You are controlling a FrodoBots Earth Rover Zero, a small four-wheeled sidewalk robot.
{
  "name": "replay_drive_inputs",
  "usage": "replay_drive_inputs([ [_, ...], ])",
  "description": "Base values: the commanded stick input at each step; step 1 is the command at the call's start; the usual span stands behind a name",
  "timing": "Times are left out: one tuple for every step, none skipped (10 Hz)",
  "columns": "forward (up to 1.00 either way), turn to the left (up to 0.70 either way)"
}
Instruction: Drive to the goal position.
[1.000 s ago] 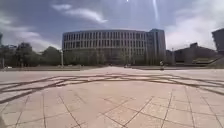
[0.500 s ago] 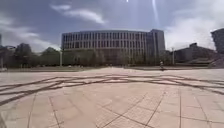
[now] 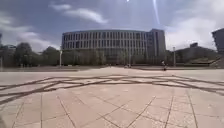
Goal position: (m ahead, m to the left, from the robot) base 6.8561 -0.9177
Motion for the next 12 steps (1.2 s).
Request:
replay_drive_inputs([
  [0.62,0.0],
  [0.62,0.0],
  [0.62,0.0],
  [0.62,0.0],
  [0.64,0.0],
  [0.67,0.0],
  [0.69,0.0],
  [0.7,0.0],
  [0.7,0.0],
  [0.7,0.0],
  [0.7,0.0],
  [0.7,0.0],
])
